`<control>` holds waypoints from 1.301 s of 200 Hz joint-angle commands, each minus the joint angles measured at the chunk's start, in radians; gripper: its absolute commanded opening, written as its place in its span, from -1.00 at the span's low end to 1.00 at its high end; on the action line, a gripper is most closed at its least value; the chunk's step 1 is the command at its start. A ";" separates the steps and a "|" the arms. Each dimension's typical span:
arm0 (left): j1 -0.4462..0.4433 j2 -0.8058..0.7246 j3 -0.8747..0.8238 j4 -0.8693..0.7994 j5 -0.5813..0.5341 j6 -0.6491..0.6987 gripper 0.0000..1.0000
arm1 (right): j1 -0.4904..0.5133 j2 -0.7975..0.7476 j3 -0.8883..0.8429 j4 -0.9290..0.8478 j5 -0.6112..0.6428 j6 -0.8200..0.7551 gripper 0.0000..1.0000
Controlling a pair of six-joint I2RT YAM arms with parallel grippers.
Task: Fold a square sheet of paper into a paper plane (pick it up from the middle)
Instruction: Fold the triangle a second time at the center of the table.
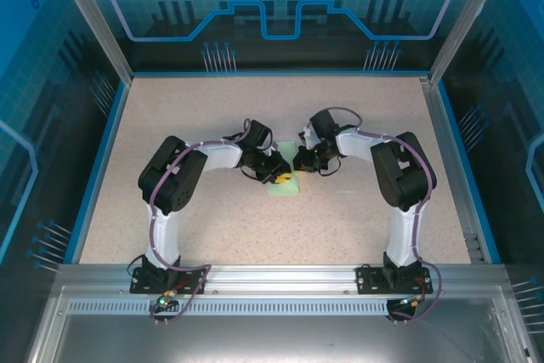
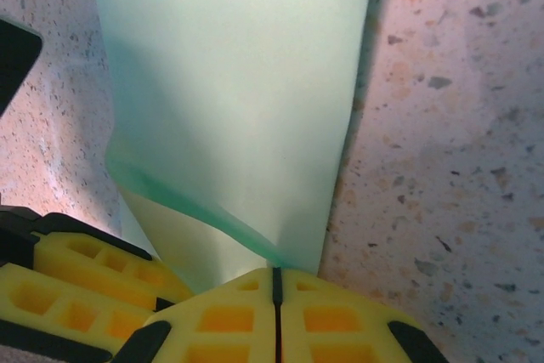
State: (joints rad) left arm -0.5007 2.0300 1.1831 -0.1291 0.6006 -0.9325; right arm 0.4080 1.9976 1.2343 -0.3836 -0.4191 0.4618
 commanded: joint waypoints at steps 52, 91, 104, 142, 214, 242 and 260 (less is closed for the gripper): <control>-0.011 0.016 0.015 -0.034 0.024 0.025 -0.67 | 0.020 0.030 0.034 -0.018 -0.001 -0.019 -0.86; -0.012 0.017 0.013 -0.045 0.013 0.027 -0.68 | 0.023 0.036 0.037 -0.020 -0.002 -0.019 -0.86; -0.011 0.017 0.013 -0.053 0.009 0.030 -0.68 | 0.023 0.038 0.040 -0.022 -0.002 -0.021 -0.86; -0.011 0.022 0.011 -0.064 0.004 0.035 -0.68 | 0.023 0.040 0.041 -0.023 0.006 -0.020 -0.86; -0.011 0.027 0.016 -0.075 -0.001 0.037 -0.69 | 0.024 0.023 0.031 -0.027 0.033 -0.014 -0.86; -0.011 0.027 0.016 -0.079 -0.002 0.037 -0.69 | 0.023 0.006 0.021 -0.031 0.041 -0.011 -0.86; -0.010 0.025 0.019 -0.080 -0.001 0.039 -0.69 | 0.023 -0.008 0.014 -0.034 0.040 -0.014 -0.86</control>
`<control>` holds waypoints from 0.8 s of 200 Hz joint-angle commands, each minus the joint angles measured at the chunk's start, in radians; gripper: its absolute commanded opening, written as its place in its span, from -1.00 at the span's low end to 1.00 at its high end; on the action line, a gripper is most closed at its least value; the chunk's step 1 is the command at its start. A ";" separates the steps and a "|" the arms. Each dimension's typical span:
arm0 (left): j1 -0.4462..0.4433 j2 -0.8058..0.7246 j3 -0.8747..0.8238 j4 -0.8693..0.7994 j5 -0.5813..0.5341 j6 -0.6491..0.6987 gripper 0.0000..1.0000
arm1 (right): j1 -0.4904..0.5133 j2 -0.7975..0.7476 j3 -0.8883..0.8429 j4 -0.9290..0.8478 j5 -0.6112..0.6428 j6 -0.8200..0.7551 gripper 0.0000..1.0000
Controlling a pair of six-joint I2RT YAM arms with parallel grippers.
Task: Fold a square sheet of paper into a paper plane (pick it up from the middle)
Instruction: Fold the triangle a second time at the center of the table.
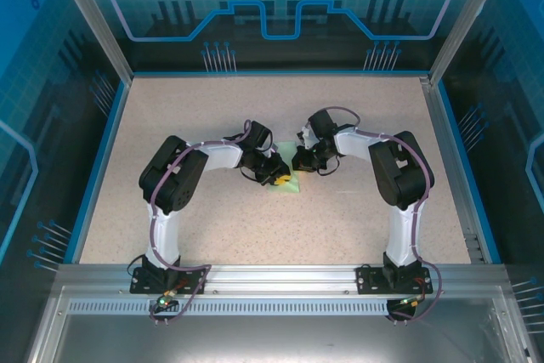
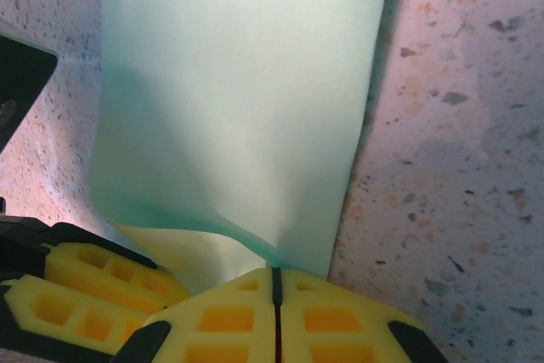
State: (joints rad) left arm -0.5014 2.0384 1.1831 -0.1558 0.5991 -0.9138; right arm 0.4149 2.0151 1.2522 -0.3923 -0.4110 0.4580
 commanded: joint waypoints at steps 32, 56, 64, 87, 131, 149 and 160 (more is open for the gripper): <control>-0.011 -0.017 0.020 -0.040 0.007 0.021 -0.69 | 0.016 -0.030 -0.009 -0.036 0.030 -0.012 -0.85; -0.010 -0.069 0.015 -0.021 0.002 0.020 -0.68 | 0.018 -0.033 -0.017 -0.039 0.027 -0.009 -0.86; -0.011 -0.082 0.014 -0.021 -0.004 0.022 -0.68 | 0.017 -0.038 -0.019 -0.039 0.025 -0.009 -0.86; -0.011 -0.096 0.010 -0.012 -0.020 0.024 -0.67 | 0.019 -0.053 -0.028 -0.039 0.021 -0.002 -0.86; -0.011 -0.046 0.020 -0.005 -0.025 0.006 -0.68 | 0.019 -0.068 -0.034 -0.046 0.021 0.003 -0.86; -0.011 -0.037 0.026 -0.018 -0.031 0.009 -0.69 | 0.019 -0.066 -0.032 -0.046 0.021 0.001 -0.85; -0.010 -0.034 0.026 -0.024 -0.035 0.015 -0.69 | 0.021 -0.061 -0.026 -0.045 0.019 0.001 -0.85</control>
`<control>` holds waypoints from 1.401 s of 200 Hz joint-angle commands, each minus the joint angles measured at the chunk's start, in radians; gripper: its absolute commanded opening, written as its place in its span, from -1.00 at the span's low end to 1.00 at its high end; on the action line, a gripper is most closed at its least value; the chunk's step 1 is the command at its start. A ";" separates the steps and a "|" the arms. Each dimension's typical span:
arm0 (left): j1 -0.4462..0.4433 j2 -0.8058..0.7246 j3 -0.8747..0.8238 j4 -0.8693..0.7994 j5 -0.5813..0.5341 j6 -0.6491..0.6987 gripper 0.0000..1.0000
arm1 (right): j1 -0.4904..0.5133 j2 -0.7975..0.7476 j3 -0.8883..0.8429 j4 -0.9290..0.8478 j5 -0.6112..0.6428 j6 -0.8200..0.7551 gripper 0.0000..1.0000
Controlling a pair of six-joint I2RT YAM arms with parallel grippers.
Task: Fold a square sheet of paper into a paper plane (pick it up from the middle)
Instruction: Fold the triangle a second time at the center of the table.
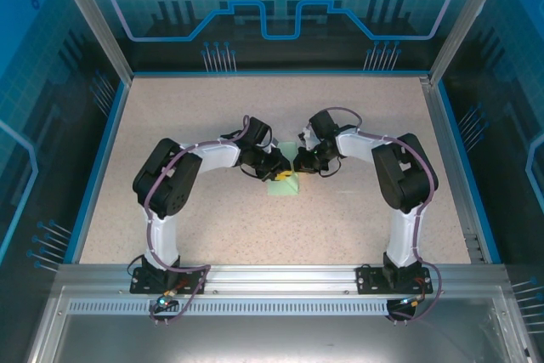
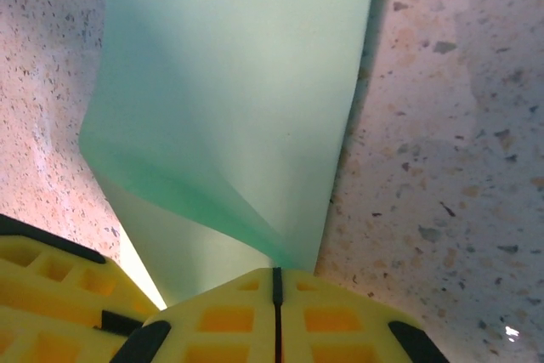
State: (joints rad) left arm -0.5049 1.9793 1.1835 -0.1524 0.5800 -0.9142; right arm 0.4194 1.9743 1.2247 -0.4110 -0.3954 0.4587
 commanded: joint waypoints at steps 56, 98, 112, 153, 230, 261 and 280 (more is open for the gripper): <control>-0.007 0.036 0.029 -0.041 -0.017 0.021 -0.69 | 0.017 0.016 0.040 -0.026 -0.003 -0.009 -0.85; -0.006 0.042 0.030 -0.043 -0.016 0.023 -0.69 | 0.017 0.031 0.050 -0.027 0.000 -0.009 -0.85; -0.007 0.045 0.030 -0.044 -0.016 0.024 -0.69 | 0.018 0.034 0.052 -0.026 0.000 -0.010 -0.85; -0.007 0.051 0.031 -0.055 -0.025 0.027 -0.69 | 0.018 0.040 0.054 -0.028 -0.001 -0.010 -0.85; -0.007 0.064 0.032 -0.070 -0.034 0.031 -0.69 | 0.017 0.053 0.064 -0.028 0.005 -0.009 -0.85; -0.007 0.069 0.033 -0.073 -0.034 0.031 -0.69 | 0.018 0.055 0.067 -0.032 0.006 -0.010 -0.85; -0.007 0.072 0.034 -0.073 -0.032 0.034 -0.69 | 0.018 0.055 0.067 -0.033 0.010 -0.010 -0.85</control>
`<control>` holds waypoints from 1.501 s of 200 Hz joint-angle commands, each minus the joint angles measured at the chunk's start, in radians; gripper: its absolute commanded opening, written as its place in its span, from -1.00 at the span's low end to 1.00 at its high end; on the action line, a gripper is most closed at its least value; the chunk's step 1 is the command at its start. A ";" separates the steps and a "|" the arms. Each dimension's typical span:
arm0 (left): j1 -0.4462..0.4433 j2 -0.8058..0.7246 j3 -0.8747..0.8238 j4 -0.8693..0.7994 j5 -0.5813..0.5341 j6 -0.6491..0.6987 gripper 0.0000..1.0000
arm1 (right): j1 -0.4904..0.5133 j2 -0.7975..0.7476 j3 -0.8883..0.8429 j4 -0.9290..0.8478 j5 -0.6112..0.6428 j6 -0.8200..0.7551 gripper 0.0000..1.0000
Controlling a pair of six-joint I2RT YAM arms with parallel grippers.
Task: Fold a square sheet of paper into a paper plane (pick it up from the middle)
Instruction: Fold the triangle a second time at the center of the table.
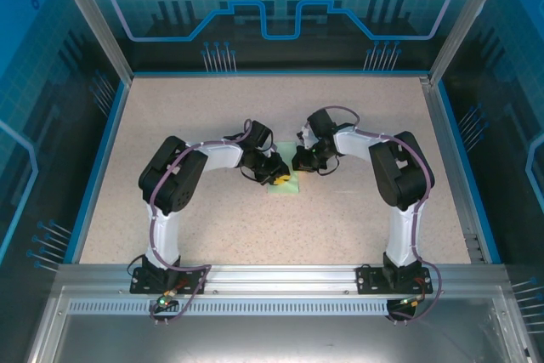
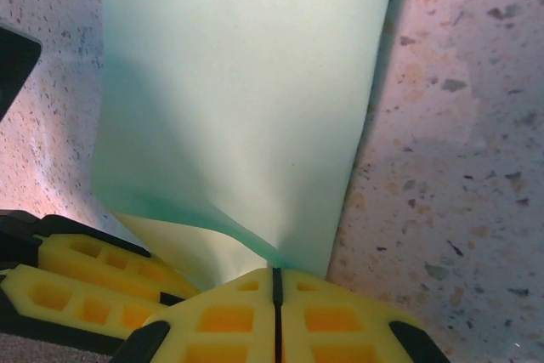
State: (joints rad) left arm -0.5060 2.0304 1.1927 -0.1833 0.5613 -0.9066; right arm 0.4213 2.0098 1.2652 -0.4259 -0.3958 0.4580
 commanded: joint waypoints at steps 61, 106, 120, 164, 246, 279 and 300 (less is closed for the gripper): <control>-0.005 0.033 0.030 -0.080 -0.034 0.029 -0.70 | 0.016 -0.011 0.022 -0.031 0.031 0.000 -0.71; -0.005 0.034 0.027 -0.094 -0.048 0.026 -0.72 | 0.016 -0.107 0.007 -0.042 0.086 0.018 -0.51; -0.005 0.035 0.027 -0.094 -0.050 0.023 -0.72 | 0.017 -0.123 -0.002 -0.042 0.091 0.018 -0.53; -0.006 0.036 0.025 -0.097 -0.052 0.019 -0.73 | 0.046 -0.105 -0.012 -0.044 0.068 0.009 -0.70; -0.006 0.034 0.025 -0.099 -0.055 0.015 -0.73 | 0.050 -0.024 0.012 -0.044 0.047 0.010 -0.74; -0.006 0.033 0.028 -0.101 -0.053 0.017 -0.74 | 0.046 0.000 0.025 -0.048 0.069 0.010 -0.75; -0.005 0.030 0.030 -0.102 -0.050 0.017 -0.73 | 0.043 0.014 0.029 -0.047 0.082 0.008 -0.75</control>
State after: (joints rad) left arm -0.5072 2.0411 1.2098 -0.2161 0.5503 -0.8986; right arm 0.4625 1.9938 1.2644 -0.4500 -0.3294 0.4698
